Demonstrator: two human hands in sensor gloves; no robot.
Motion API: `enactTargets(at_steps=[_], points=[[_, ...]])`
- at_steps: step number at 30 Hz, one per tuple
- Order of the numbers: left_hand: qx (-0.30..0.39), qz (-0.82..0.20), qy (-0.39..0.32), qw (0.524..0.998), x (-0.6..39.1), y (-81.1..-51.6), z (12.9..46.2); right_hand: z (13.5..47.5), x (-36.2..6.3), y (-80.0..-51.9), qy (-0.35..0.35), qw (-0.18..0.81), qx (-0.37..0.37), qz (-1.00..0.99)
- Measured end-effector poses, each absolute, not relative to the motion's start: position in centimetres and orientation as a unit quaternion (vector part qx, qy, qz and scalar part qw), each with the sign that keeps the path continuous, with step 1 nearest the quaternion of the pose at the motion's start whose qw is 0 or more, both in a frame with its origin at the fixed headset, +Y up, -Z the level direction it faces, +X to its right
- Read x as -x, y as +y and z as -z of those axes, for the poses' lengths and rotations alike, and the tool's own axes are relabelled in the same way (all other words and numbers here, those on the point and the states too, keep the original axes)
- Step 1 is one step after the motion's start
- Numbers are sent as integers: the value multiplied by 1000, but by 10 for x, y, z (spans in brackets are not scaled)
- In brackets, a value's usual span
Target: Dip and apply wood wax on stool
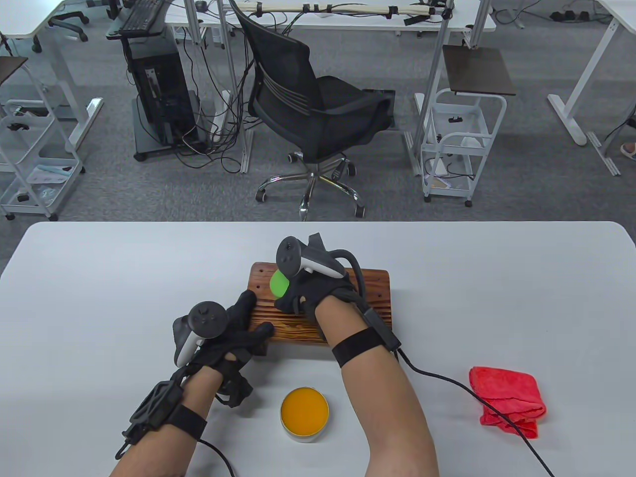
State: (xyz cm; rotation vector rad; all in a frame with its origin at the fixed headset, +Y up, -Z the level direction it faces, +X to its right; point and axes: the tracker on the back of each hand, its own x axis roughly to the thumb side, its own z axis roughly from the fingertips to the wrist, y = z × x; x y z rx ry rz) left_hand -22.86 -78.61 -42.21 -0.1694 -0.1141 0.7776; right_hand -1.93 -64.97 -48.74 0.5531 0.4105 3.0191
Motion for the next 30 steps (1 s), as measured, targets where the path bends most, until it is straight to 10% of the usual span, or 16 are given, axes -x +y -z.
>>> enactTargets(at_steps=[18, 30], points=[[16, -298, -111, 948, 235, -726, 345, 375, -64, -622, 81, -9, -217, -973], [85, -227, -199, 949, 193, -759, 303, 319, -60, -655, 108, -35, -266, -957]])
